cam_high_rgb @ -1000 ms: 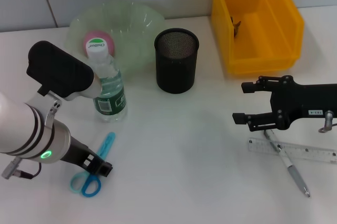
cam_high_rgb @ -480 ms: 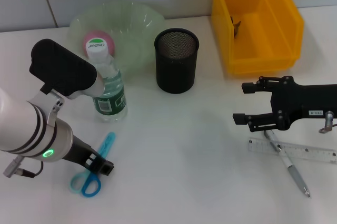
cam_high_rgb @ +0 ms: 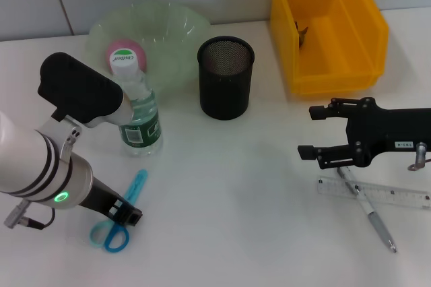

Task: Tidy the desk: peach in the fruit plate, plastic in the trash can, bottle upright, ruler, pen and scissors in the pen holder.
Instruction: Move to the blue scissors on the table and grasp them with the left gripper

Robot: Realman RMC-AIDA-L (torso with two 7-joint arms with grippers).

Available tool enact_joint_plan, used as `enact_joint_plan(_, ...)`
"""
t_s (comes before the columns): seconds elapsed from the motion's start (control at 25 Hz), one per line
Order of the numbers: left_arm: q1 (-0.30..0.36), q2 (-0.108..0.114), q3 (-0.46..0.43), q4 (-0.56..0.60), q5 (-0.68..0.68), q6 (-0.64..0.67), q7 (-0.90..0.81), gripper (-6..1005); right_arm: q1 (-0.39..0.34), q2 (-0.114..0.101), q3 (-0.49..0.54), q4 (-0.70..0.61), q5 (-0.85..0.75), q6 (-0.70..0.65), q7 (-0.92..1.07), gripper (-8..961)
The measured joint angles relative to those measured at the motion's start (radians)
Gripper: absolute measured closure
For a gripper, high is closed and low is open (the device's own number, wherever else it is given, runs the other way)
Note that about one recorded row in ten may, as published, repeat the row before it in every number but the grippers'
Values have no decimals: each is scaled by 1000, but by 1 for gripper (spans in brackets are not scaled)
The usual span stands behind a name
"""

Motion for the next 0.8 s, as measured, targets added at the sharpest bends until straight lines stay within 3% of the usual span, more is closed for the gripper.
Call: enact_joint_plan(0.8,-18,1,-2,-27,-2,-7,3,491,-1,0,-2,0,0,0,0,108)
